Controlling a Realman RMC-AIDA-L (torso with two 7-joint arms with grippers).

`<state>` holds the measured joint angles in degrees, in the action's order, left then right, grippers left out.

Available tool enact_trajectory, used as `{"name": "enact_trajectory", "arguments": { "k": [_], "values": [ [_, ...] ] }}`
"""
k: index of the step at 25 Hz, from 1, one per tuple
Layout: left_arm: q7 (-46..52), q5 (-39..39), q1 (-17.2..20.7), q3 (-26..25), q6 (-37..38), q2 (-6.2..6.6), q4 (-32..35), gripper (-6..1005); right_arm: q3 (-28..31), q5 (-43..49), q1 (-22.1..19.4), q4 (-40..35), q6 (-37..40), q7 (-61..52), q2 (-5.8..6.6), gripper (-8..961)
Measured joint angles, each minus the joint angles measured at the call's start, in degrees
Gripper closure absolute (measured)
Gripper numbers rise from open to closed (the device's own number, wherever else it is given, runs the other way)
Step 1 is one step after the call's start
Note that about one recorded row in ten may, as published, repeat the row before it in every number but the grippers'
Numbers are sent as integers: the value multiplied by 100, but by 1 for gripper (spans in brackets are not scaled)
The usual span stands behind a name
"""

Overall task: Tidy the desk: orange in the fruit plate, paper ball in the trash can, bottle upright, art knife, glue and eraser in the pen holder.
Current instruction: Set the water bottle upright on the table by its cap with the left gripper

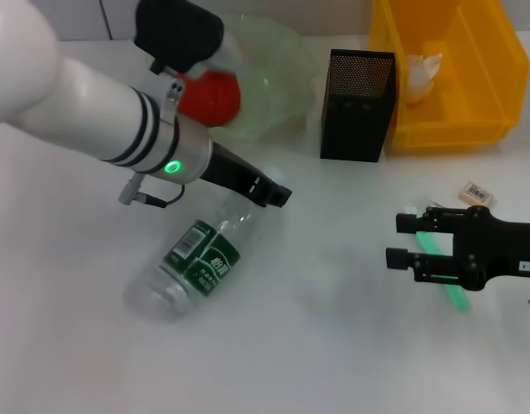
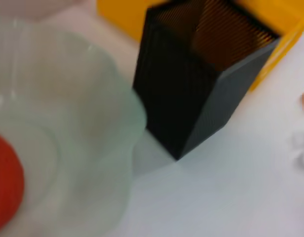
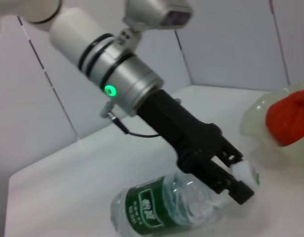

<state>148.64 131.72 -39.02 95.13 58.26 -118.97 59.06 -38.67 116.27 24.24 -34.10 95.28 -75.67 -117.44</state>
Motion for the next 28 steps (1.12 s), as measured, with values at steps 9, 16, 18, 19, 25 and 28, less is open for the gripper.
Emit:
{"name": "enact_trajectory", "arguments": {
  "k": [9, 16, 18, 19, 25, 28],
  "values": [
    [-1912, -1783, 1491, -509, 136, 43, 1524, 559, 541, -18, 102, 145, -3, 0, -54, 316],
    [-4236, -3789, 2034, -1080, 279, 41, 969, 559, 940, -102, 154, 326, -3, 59, -69, 316],
    [-5047, -4377, 2079, -1258, 420, 41, 599, 559, 958, -205, 157, 368, -10, 65, -69, 316],
    [-5498, -4757, 2083, -1373, 542, 41, 314, 559, 960, -267, 156, 390, -20, 68, -69, 316],
    [-7877, -6494, 1983, -1888, 1533, 41, -1348, 558, 958, -1002, 72, 650, -125, 175, -69, 317],
    [-9619, -7405, 1770, -2125, 2171, 34, -2658, 558, 958, -1374, 48, 880, -142, 359, -69, 317]
  ]
}}
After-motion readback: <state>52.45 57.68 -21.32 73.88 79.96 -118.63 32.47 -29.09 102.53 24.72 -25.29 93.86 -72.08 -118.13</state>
